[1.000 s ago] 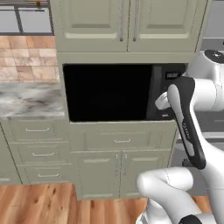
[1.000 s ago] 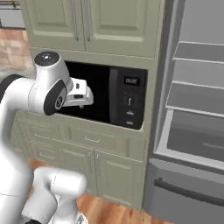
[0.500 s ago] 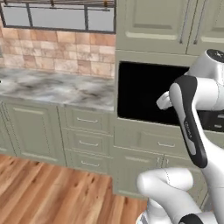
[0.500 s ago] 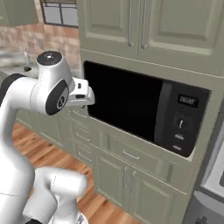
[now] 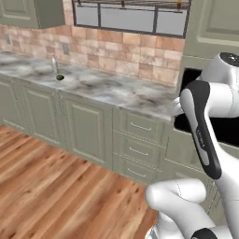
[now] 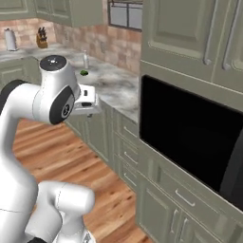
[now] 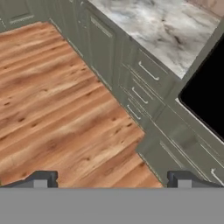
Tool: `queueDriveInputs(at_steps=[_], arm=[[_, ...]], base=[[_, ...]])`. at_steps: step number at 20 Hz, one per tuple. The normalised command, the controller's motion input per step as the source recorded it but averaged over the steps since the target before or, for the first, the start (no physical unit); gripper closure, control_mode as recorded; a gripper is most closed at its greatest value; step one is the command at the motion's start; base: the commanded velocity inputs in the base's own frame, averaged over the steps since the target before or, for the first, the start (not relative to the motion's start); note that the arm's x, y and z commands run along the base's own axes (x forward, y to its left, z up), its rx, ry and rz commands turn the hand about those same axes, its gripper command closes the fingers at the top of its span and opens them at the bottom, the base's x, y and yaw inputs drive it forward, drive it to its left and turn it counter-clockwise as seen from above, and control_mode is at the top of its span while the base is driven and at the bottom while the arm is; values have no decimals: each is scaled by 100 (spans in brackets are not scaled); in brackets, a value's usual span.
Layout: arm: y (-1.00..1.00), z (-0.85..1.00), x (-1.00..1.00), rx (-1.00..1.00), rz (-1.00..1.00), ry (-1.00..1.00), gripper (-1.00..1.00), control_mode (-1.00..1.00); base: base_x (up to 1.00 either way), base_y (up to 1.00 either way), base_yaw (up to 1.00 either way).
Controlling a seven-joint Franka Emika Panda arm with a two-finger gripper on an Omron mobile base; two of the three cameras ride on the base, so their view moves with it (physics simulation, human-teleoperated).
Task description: Place the beer and liquor on the top shelf of the fridge to keep them out of children's reach, and place the avocado on lower shelves for easy access.
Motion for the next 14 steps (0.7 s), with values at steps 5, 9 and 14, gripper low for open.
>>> queueDriveInputs(at_steps=[5, 9, 14], arm=[[0, 0, 0, 0, 0, 0, -100, 100], [0, 0, 0, 0, 0, 0, -100, 100], [0, 0, 0, 0, 0, 0, -100, 100]], base=[[99, 95, 25], [100, 88, 18], [100, 84, 24]])
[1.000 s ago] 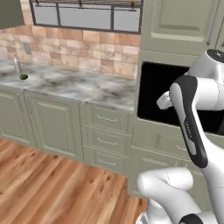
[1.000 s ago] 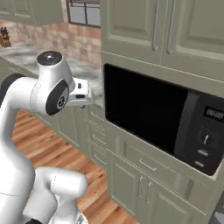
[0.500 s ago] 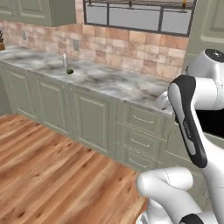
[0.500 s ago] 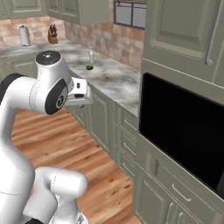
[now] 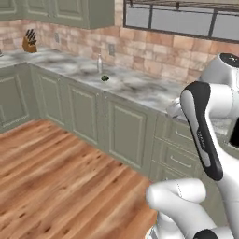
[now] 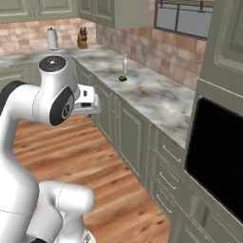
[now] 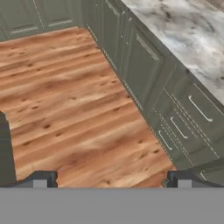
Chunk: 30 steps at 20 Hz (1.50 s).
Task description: Place the beer and liquor on the top shelf of the fridge to keep them out of children's reach, and place the avocado on lower shelves for easy access.
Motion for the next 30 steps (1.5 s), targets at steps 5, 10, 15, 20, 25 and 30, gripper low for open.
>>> queueDriveInputs(at_steps=[5, 10, 15, 20, 25, 30], arm=[[0, 0, 0, 0, 0, 0, -100, 100], [0, 0, 0, 0, 0, 0, -100, 100], [0, 0, 0, 0, 0, 0, -100, 100], [0, 0, 0, 0, 0, 0, -100, 100], [0, 0, 0, 0, 0, 0, -100, 100], [0, 0, 0, 0, 0, 0, -100, 100]], base=[[95, 30, 49], [100, 7, 52], [100, 0, 34], [100, -12, 0], [78, -6, -34], [59, 0, -58]])
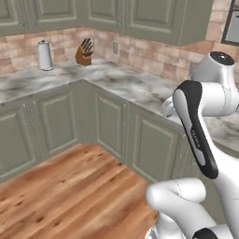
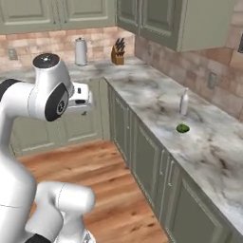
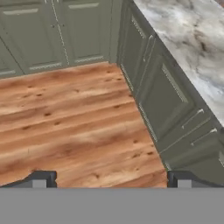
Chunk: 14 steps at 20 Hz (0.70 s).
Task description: Place the beer and liquor on the top shelf of the fridge to keep them out of children's reach, and place the avocado on lower shelves for easy access.
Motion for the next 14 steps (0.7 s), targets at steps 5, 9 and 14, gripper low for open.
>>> queueDriveInputs(at_steps=[5, 9, 14], arm=[[0, 0, 0, 0, 0, 0, -100, 100], [0, 0, 0, 0, 0, 0, -100, 100], [0, 0, 0, 0, 0, 0, -100, 100]], base=[[53, 1, -61], [67, 17, -56], [80, 34, -47]])
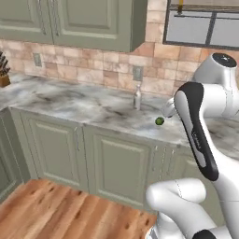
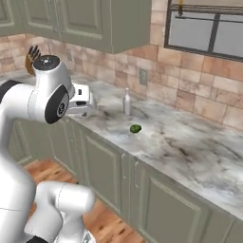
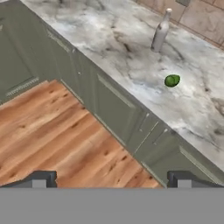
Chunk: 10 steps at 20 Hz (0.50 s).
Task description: Place the beer and liquor on the top shelf of the fridge to keep them out of children's reach, and place the avocado on lower shelves for easy access.
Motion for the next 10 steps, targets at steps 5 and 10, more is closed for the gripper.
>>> queueDriveInputs(at_steps=[5, 10], arm=[[0, 0, 0, 0, 0, 0, -100, 100], [0, 0, 0, 0, 0, 0, -100, 100]], base=[[84, 36, -43], [75, 37, -43]])
